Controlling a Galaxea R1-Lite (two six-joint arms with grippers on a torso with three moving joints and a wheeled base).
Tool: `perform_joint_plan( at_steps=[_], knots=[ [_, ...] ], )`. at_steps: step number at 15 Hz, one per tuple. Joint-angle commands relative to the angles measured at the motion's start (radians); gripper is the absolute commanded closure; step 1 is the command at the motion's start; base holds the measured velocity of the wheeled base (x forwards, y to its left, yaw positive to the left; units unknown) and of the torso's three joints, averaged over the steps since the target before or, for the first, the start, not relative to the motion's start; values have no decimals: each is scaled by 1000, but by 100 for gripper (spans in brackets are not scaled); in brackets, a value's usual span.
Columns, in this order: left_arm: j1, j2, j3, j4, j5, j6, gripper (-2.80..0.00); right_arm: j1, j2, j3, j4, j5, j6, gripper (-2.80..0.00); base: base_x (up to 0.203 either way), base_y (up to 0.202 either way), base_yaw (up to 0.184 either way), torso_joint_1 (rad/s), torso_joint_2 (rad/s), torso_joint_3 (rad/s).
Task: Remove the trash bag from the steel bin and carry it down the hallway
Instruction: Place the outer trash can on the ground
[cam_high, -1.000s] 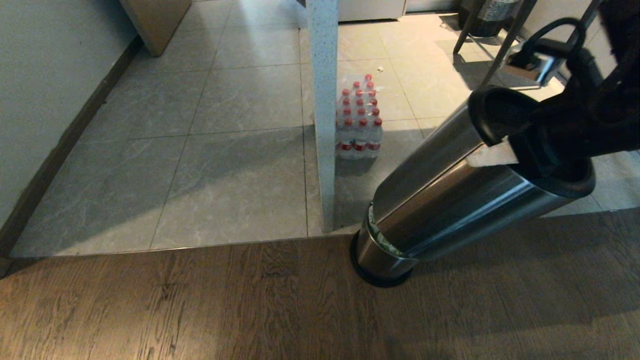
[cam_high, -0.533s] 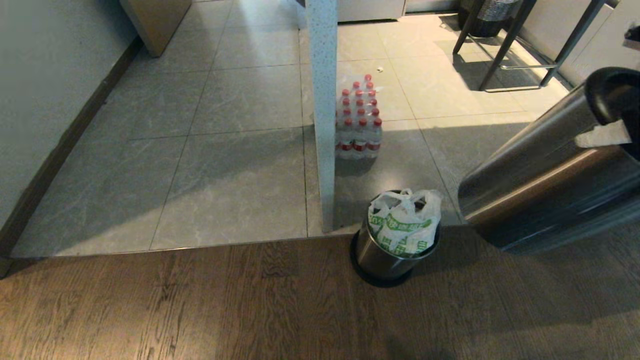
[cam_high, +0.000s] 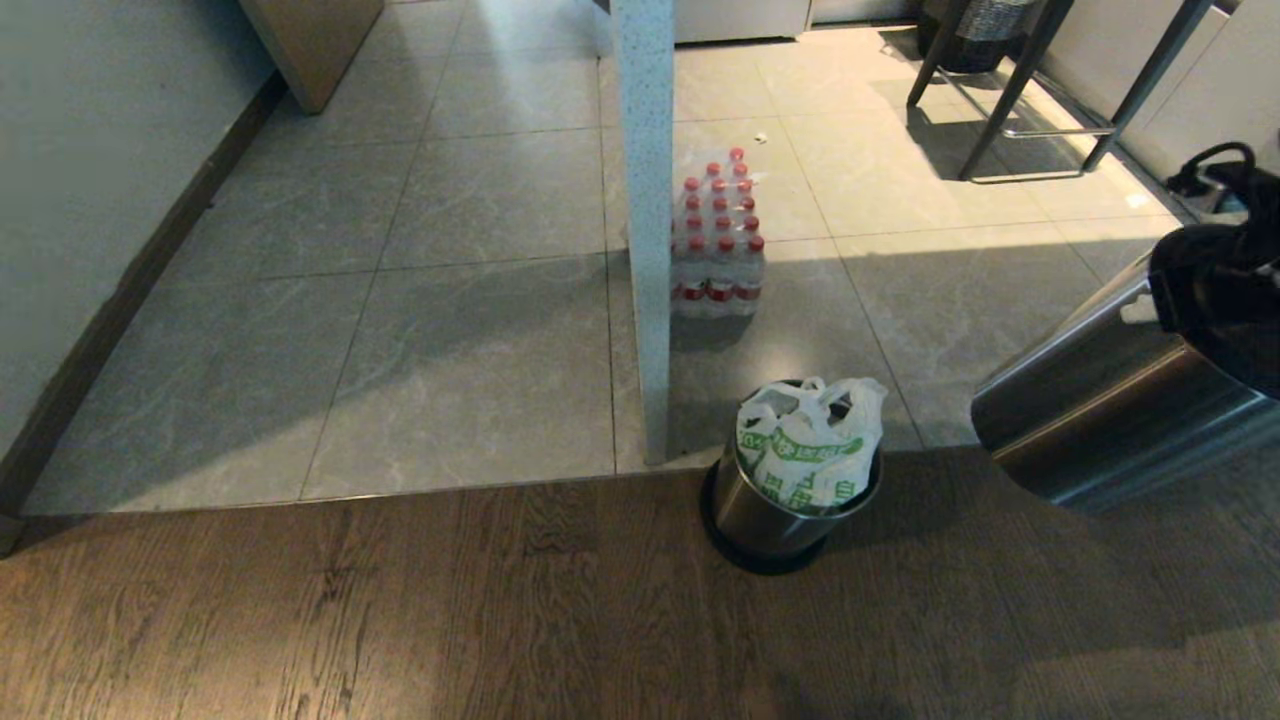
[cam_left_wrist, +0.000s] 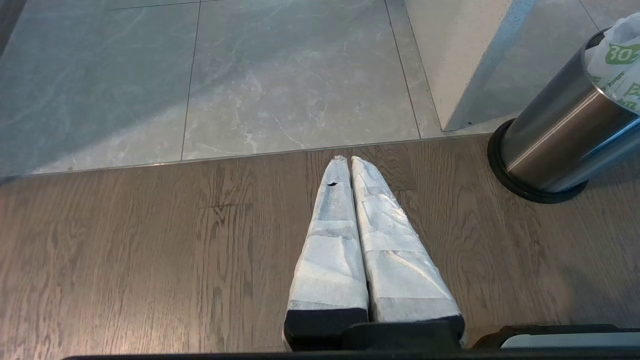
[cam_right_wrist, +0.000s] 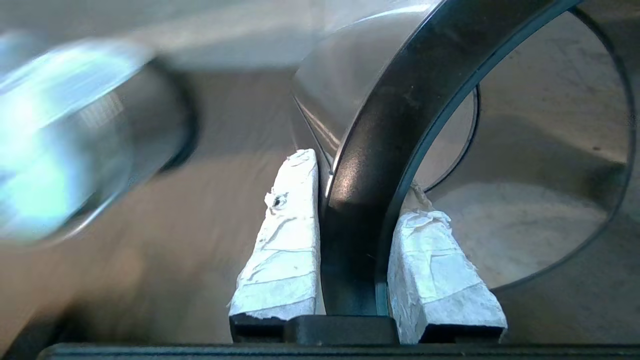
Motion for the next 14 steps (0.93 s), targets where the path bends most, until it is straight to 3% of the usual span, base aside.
perform_joint_plan(
  at_steps=[1,5,14],
  knots=[
    [0,-2,2,0,0,0,0,-58,209,13,-178,-1,-2,0,0,0,0,0,0,0],
    [0,-2,2,0,2,0,0,-170,425,-80,-253,-3,-2,0,0,0,0,0,0,0],
    [0,-2,2,0,0,0,0,-230,700,-279,-336,-5,-27,0,0,0,0,0,0,0]
  ],
)
